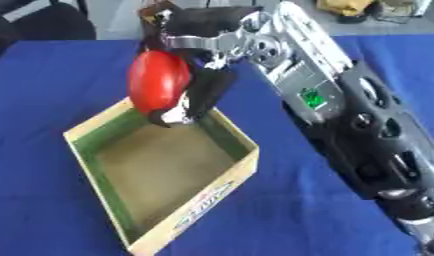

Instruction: Pick up objects on the table and place them in the box.

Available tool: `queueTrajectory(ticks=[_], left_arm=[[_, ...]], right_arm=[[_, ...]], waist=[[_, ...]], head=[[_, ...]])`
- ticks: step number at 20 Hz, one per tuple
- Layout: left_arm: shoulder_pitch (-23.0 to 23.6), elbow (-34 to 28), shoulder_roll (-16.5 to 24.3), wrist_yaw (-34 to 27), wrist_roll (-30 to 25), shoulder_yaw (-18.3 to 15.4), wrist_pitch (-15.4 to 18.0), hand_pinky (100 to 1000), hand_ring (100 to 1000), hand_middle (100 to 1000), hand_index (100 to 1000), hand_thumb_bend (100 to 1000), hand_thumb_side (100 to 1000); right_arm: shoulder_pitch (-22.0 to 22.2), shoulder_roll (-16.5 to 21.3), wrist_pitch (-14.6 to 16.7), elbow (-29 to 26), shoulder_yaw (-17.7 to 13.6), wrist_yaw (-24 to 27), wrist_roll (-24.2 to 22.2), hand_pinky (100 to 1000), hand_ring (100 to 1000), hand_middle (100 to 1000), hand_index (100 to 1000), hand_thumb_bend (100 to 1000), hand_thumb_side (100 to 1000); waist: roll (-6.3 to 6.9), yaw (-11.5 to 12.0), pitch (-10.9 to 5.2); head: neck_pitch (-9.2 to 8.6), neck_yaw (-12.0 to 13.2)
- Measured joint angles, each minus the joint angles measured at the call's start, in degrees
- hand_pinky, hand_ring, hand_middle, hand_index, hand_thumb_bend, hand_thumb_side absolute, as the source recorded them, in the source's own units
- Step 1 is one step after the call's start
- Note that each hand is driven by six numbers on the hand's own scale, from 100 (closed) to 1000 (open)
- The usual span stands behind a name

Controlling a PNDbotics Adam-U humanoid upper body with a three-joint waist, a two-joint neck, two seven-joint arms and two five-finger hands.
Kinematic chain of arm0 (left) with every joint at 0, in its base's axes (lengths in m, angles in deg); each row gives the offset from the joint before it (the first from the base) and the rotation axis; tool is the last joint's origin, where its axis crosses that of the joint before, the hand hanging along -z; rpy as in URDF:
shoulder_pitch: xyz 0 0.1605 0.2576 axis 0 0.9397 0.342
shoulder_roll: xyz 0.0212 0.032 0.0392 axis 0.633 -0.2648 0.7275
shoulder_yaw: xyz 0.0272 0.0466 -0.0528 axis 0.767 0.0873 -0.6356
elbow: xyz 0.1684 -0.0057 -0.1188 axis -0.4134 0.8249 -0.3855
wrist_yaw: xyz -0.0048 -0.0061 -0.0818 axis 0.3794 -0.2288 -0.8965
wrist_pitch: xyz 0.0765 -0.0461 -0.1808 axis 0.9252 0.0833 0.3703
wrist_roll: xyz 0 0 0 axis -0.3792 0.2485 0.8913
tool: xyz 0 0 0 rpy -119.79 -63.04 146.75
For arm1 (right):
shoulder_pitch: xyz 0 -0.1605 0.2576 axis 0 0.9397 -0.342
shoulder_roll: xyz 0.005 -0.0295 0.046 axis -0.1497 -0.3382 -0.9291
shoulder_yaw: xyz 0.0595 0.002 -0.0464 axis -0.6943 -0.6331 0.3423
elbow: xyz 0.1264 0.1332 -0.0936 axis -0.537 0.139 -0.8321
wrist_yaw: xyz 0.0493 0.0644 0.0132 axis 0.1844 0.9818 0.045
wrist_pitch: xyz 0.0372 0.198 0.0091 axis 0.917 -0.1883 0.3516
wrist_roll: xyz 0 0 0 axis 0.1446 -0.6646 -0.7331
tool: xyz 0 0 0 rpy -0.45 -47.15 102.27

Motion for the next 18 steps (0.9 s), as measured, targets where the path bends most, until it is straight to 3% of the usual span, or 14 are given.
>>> queueTrajectory(ticks=[8,18], left_arm=[[0.0,0.0,0.0,-0.1,-0.1,0.0,-0.1,285,534,585,698,100,945],[-0.3,0.0,0.0,-0.2,-0.3,0.0,-0.1,285,535,585,698,100,945]], right_arm=[[-0.5,-2.5,2.0,3.2,4.1,-2.3,-2.5,212,399,412,591,100,495],[1.5,-6.4,5.2,10.1,5.9,-8.9,-1.8,270,435,447,626,100,511]], waist=[[-0.32,0.1,0.13],[-0.5,0.6,0.48]], head=[[0.0,-0.3],[0.0,-0.5]])
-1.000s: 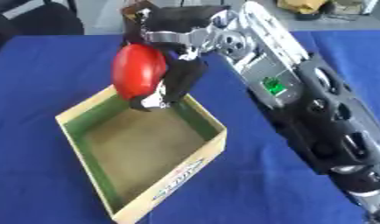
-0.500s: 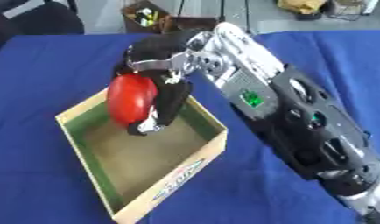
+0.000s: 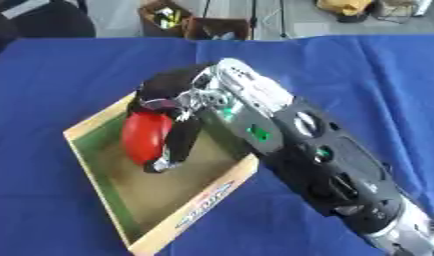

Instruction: Pick up objects on the table and place them in the box.

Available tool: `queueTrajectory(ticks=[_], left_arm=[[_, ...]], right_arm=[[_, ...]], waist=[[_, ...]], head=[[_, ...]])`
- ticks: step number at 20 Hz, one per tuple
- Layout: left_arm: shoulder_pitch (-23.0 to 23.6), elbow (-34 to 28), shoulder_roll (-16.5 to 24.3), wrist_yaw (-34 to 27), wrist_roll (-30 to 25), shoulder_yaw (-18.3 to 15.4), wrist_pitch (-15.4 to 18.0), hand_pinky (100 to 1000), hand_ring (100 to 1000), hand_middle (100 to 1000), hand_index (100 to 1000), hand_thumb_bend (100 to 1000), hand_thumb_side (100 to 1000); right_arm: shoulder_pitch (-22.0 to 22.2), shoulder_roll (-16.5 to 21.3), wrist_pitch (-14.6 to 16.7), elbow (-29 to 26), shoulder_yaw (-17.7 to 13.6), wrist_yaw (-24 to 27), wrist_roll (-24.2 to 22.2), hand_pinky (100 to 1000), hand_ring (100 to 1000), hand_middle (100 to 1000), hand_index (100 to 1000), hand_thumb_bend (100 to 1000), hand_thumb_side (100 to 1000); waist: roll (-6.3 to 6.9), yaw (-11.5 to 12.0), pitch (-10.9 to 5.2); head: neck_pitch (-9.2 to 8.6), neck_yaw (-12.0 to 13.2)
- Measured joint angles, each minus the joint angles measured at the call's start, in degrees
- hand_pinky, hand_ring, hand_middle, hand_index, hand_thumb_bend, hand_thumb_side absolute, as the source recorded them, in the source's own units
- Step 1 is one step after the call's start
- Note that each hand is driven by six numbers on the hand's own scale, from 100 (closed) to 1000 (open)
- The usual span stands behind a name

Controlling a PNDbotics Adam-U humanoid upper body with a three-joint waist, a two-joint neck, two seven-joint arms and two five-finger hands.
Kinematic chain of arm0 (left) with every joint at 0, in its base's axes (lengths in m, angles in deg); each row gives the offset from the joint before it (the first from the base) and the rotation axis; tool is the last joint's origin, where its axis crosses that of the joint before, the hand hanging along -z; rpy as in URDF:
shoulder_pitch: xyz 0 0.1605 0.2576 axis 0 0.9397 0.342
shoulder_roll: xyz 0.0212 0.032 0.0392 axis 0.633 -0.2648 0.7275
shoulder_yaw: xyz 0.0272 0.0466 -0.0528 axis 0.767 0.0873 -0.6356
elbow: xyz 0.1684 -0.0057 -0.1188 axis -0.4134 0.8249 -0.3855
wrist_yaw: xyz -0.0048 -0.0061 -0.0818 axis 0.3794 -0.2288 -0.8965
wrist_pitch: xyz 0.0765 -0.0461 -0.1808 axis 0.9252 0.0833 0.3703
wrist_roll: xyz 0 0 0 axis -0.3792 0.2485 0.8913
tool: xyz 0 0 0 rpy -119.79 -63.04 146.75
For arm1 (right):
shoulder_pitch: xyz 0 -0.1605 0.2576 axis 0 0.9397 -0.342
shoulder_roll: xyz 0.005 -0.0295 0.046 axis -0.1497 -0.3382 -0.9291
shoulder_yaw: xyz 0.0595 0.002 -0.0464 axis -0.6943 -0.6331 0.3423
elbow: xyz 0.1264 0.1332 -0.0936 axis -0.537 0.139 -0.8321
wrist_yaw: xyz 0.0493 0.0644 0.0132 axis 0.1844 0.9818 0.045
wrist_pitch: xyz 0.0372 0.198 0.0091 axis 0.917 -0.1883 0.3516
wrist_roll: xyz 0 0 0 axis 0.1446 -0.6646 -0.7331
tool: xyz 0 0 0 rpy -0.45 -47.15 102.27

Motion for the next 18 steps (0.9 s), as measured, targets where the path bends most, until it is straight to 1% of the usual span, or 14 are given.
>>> queueTrajectory(ticks=[6,7,8,9,10,11,12,13,14,16,18], left_arm=[[-0.1,0.0,0.0,0.0,0.0,0.0,0.0,286,534,585,697,100,945],[-0.1,0.0,0.0,0.0,0.0,0.0,0.0,286,534,585,697,100,945],[-0.1,0.0,0.0,0.0,0.0,0.0,0.0,286,535,585,697,100,945],[-0.1,0.0,0.0,0.0,0.0,0.0,0.0,286,535,585,697,100,945],[-0.1,0.0,0.0,0.0,0.0,0.0,0.0,286,535,585,698,100,944],[-0.1,0.0,0.0,0.0,-0.1,0.0,0.1,286,535,585,697,100,944],[-0.1,0.0,0.0,0.0,-0.1,0.0,0.1,286,535,585,697,100,944],[-0.1,0.0,0.0,0.0,-0.1,0.0,0.1,287,535,585,698,100,944],[-0.1,0.0,0.0,-0.1,-0.1,0.0,0.1,287,535,585,698,100,944],[-0.1,0.0,0.0,-0.1,-0.1,0.0,0.1,287,535,585,698,100,944],[-0.1,0.0,0.0,-0.2,-0.1,0.0,0.1,287,535,585,698,100,944]], right_arm=[[0.2,-0.7,1.6,1.8,0.1,0.0,-2.1,353,482,490,673,100,521],[0.4,-0.8,1.8,2.0,0.1,0.0,-2.3,353,482,490,673,100,521],[0.5,-0.8,2.0,2.2,0.2,0.0,-2.5,412,520,534,714,100,559],[0.5,-0.9,2.1,2.5,0.3,0.1,-2.6,445,549,575,746,100,598],[0.5,-1.0,2.4,2.6,0.4,0.3,-2.7,495,596,628,787,136,651],[0.5,-1.0,2.7,2.8,0.5,0.4,-2.7,600,685,713,837,327,718],[0.5,-1.0,3.0,2.9,0.6,0.6,-2.7,685,751,766,869,465,746],[0.5,-1.0,3.4,2.9,0.8,0.9,-2.6,767,810,816,894,600,755],[0.5,-1.0,3.8,3.0,0.8,1.0,-2.6,813,848,842,907,676,752],[0.5,-1.0,4.4,3.2,0.8,1.1,-2.4,888,916,875,920,730,783],[0.5,-1.0,4.9,3.3,0.7,1.1,-2.3,900,927,884,924,745,793]], waist=[[-0.05,0.1,0.01],[-0.05,0.1,0.01],[-0.05,0.1,0.01],[-0.06,0.1,0.01],[-0.06,0.2,0.01],[-0.06,0.2,0.01],[-0.06,0.2,0.01],[-0.06,0.2,0.01],[-0.06,0.2,0.01],[-0.06,0.2,0.01],[-0.06,0.2,0.0]], head=[[0.0,-0.2],[0.0,-0.2],[0.0,-0.2],[0.0,-0.2],[0.0,-0.3],[0.0,-0.3],[0.0,-0.3],[0.0,-0.3],[0.0,-0.3],[-0.01,-0.4],[-0.01,-0.4]])
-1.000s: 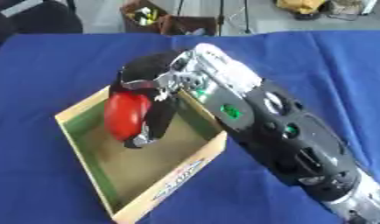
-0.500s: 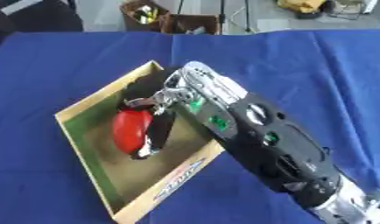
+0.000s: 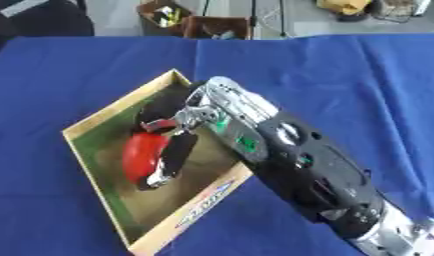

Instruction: Pick up objects on the table and place them in the box.

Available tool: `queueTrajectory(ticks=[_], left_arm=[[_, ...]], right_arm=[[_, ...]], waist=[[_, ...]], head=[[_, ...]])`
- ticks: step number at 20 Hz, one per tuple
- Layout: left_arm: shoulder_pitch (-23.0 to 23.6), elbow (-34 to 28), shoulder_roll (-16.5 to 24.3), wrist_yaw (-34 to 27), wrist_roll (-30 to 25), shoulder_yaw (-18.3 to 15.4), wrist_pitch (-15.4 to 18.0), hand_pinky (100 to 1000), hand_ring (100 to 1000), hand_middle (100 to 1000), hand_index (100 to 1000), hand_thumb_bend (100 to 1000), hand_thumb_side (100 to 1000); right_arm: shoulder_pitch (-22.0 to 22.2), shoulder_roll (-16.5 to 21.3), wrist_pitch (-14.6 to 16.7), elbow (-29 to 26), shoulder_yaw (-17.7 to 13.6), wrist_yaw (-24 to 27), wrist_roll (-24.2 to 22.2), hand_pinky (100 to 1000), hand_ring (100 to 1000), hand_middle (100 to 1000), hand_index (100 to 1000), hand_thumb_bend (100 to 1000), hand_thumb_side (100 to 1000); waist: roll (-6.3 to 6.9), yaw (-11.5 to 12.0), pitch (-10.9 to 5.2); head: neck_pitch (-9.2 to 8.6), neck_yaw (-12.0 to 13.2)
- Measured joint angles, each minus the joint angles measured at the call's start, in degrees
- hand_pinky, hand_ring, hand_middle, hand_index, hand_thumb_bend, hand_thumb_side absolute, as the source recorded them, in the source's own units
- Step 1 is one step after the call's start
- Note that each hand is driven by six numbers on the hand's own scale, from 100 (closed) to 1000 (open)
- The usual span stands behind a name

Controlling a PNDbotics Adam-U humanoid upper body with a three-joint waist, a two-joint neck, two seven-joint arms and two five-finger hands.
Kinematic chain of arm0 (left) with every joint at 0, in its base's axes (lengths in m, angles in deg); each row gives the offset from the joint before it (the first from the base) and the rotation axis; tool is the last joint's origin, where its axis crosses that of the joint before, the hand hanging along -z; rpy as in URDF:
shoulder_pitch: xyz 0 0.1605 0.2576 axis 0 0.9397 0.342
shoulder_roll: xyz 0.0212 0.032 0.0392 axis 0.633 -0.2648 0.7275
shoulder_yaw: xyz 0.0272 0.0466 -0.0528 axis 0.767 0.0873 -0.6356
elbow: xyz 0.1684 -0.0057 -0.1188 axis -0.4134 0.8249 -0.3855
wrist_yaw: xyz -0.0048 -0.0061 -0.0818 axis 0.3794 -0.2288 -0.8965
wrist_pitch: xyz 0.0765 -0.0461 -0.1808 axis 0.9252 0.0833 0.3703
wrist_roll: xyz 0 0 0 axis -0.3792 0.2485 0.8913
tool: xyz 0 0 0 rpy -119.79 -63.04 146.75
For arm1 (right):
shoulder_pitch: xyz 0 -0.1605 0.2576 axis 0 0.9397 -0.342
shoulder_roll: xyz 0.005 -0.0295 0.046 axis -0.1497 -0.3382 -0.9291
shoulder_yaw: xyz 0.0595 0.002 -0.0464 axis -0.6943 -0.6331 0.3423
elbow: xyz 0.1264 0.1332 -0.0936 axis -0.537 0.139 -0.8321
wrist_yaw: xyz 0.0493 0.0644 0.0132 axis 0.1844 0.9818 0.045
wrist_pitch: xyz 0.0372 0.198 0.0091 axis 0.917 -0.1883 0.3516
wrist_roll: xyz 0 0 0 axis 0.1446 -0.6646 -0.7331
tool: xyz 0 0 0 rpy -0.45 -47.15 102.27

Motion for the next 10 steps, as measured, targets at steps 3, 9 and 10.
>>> queueTrajectory(ticks=[3,9,10], left_arm=[[0.0,0.0,0.0,0.0,0.0,0.0,0.0,288,535,585,698,100,944],[0.0,0.0,0.0,0.0,0.0,0.0,0.0,288,535,584,698,100,943],[0.0,0.0,0.0,0.0,0.0,0.0,0.0,288,535,584,698,100,943]], right_arm=[[0.0,0.0,0.2,-0.1,-0.7,0.0,0.1,940,967,911,939,814,849],[-0.1,1.1,-1.6,-5.3,-6.1,1.6,0.4,795,820,782,904,595,979],[-0.1,1.5,-2.3,-7.0,-7.5,2.3,1.2,725,752,733,883,487,1000]], waist=[[0.0,-0.2,-0.02],[0.19,-0.4,-0.28],[0.24,-0.6,-0.34]], head=[[0.0,0.0],[0.0,0.2],[0.0,0.2]])
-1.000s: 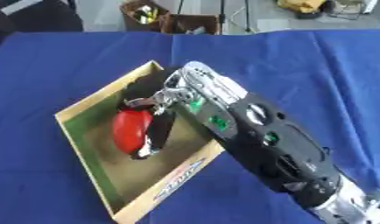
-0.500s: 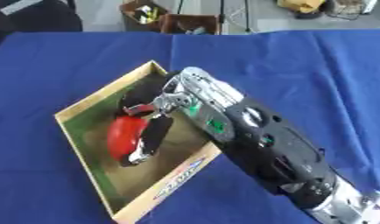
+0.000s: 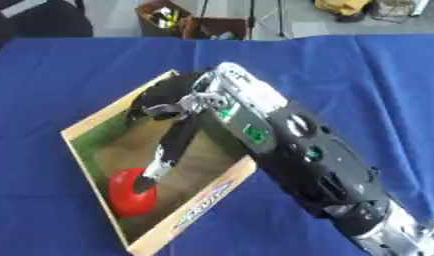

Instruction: Pick up objects on the table and place them in the box.

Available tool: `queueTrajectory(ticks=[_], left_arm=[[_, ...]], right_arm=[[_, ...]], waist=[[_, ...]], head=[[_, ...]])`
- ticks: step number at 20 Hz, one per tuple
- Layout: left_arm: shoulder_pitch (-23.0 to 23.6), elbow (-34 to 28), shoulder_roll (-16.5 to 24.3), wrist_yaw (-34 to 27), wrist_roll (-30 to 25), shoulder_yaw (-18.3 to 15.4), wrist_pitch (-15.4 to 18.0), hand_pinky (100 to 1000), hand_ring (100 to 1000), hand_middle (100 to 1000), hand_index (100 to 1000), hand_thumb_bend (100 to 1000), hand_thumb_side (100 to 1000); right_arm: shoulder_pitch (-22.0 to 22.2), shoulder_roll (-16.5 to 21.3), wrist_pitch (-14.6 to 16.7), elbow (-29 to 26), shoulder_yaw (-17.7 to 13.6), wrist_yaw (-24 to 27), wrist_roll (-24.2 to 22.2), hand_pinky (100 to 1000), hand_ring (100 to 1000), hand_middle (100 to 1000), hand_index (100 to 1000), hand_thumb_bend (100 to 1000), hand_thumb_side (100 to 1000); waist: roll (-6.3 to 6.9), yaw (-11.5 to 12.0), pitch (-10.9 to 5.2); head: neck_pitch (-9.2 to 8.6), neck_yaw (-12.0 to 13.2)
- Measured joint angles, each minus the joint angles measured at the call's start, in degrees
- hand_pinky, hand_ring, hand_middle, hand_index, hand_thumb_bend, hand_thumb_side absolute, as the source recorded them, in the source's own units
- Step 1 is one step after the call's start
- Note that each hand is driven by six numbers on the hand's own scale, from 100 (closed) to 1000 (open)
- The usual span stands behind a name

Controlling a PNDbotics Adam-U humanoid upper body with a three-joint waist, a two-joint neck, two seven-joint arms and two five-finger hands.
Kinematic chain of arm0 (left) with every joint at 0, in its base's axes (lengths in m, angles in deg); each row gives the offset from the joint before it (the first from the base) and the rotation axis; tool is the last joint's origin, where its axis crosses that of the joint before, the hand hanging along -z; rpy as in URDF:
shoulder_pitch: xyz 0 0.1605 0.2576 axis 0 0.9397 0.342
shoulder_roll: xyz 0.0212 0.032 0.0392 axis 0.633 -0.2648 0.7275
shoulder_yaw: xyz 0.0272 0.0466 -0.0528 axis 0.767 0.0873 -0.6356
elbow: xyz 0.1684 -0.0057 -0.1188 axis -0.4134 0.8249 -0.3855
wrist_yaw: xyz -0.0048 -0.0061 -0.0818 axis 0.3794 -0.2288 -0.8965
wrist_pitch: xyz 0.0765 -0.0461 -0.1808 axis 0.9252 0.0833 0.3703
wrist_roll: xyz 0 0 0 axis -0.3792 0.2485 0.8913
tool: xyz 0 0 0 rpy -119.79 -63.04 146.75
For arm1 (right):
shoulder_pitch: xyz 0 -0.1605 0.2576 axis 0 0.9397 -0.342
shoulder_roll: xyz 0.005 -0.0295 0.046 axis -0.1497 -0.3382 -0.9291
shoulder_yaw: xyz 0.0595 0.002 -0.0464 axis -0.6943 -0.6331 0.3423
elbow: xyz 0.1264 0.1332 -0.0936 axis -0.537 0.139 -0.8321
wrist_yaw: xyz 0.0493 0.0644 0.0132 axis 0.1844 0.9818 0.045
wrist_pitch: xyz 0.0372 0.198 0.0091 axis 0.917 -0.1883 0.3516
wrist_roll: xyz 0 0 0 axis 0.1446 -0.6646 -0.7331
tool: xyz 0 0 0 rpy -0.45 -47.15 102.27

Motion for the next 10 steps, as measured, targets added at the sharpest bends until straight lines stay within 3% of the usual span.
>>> queueTrajectory(ticks=[1,2,3,4,5,6,10], left_arm=[[0.0,0.0,0.0,0.0,0.0,0.0,0.0,288,534,584,698,100,943],[0.0,0.0,0.0,0.0,0.0,0.0,0.0,288,534,584,698,100,943],[0.0,0.0,0.0,0.0,0.0,0.0,0.0,287,534,584,698,100,943],[0.0,0.0,0.0,0.0,0.0,0.0,0.0,287,534,584,698,100,943],[0.0,0.0,0.0,0.0,0.1,0.0,0.0,287,534,583,698,100,942],[0.0,0.0,0.0,0.0,0.1,0.0,0.0,287,534,583,698,100,942],[0.0,0.0,0.0,0.0,0.2,0.0,0.0,287,534,583,698,100,941]], right_arm=[[0.0,0.6,-1.0,-1.9,-1.4,0.6,1.3,696,719,705,868,403,1000],[0.0,1.1,-2.3,-3.7,-2.8,1.2,3.0,696,719,705,868,403,1000],[0.0,1.6,-3.7,-5.6,-4.0,1.6,5.0,686,705,694,851,299,1000],[0.1,2.1,-5.2,-7.3,-5.2,2.0,7.3,686,705,694,851,299,1000],[0.2,2.7,-6.7,-8.8,-6.2,2.4,9.7,673,698,698,849,139,1000],[0.5,3.3,-8.4,-10.3,-7.3,3.0,12.1,670,698,697,846,100,1000],[2.2,5.9,-14.3,-15.1,-10.8,7.3,21.4,675,703,694,820,100,956]], waist=[[0.01,-0.1,-0.02],[0.01,-0.1,-0.02],[0.02,-0.1,-0.02],[0.04,-0.3,-0.03],[0.09,-0.4,-0.03],[0.18,-0.4,-0.06],[0.45,-0.8,-0.18]], head=[[0.0,0.1],[0.0,0.2],[0.0,0.2],[0.0,0.3],[0.0,0.3],[0.0,0.5],[0.01,0.8]])
